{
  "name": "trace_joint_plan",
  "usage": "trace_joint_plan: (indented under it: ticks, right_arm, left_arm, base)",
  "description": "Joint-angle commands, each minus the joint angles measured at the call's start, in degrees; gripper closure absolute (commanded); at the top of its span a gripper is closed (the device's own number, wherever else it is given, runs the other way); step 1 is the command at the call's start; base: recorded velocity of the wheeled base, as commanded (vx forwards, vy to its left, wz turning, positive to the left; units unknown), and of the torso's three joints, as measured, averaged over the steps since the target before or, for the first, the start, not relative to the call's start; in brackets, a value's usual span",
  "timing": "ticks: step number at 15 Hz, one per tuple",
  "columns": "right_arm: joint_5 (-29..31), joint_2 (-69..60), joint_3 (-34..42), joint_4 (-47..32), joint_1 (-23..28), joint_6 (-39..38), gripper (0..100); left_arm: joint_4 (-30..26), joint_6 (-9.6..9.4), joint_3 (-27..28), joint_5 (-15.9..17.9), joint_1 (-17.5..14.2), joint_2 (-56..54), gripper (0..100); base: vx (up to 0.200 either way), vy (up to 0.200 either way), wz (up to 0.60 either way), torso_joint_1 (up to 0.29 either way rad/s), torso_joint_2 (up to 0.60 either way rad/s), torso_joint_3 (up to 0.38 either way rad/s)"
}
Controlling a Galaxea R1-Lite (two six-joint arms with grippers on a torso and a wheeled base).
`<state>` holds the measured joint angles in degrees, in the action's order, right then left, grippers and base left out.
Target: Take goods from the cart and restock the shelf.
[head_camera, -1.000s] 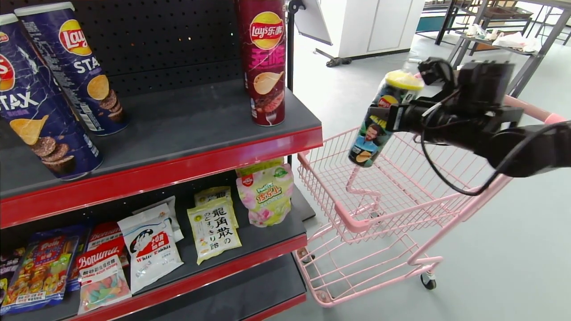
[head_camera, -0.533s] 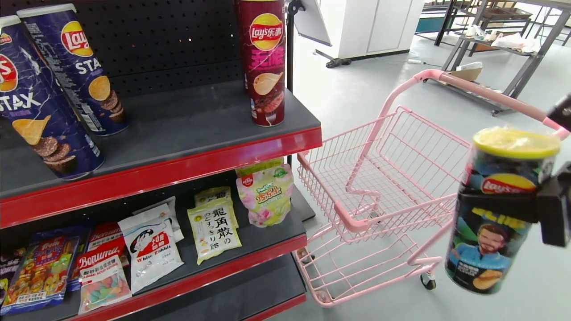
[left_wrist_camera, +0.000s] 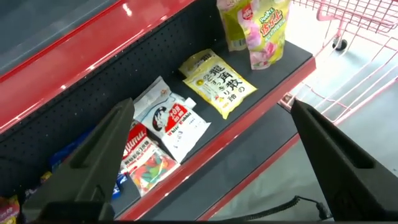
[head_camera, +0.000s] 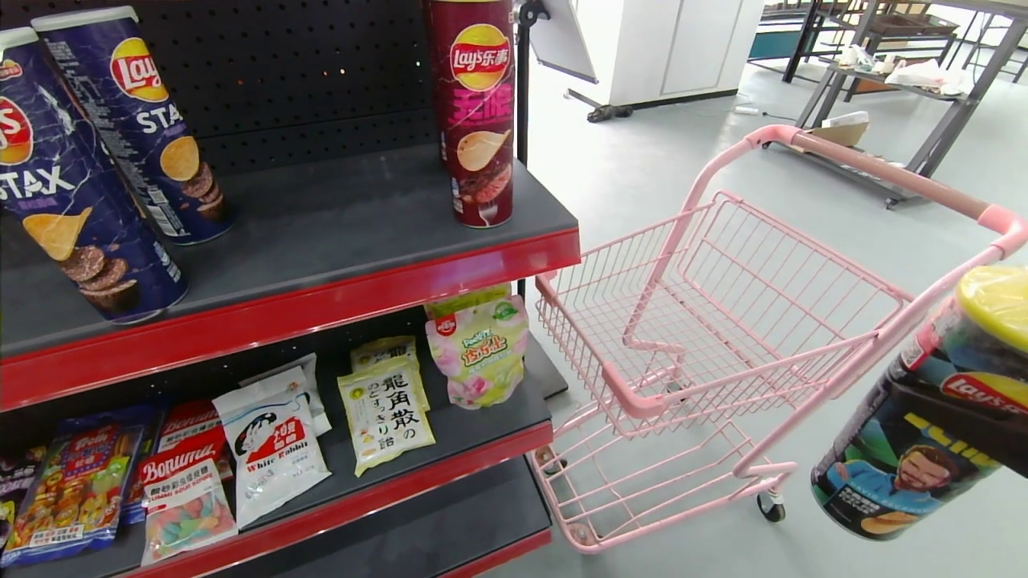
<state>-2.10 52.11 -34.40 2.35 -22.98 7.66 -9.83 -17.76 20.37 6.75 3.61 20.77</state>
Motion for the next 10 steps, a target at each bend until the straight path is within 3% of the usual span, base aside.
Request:
trace_joint_plan:
  ticks: [1,8,10]
  right_arm:
    - [-0.01,-1.4,0.3,-0.16,0.04,-0.01,100]
    - [1.66,-1.75,0.83,-0.24,0.66,-0.01,100]
    - [1.66,-1.67,0.74,-0.24,2.06,0.08,100]
  left_arm:
    - [-0.02,-0.08,0.02,-0.34,-0.09,-0.12,0]
    - [-0.02,-0.34,-0.16,-1.48,-0.09,-0.91,0]
    - [-0.02,-0.34,-0.42,-1.48,-0.09,-1.35,0]
  base:
    - [-0.2,0.0,0.0,0.007,0.0,-0.007]
    - [-0.2,0.0,0.0,0.0,0.0,0.004]
    - [0.0,0.0,0.0,0.0,0.0,0.0]
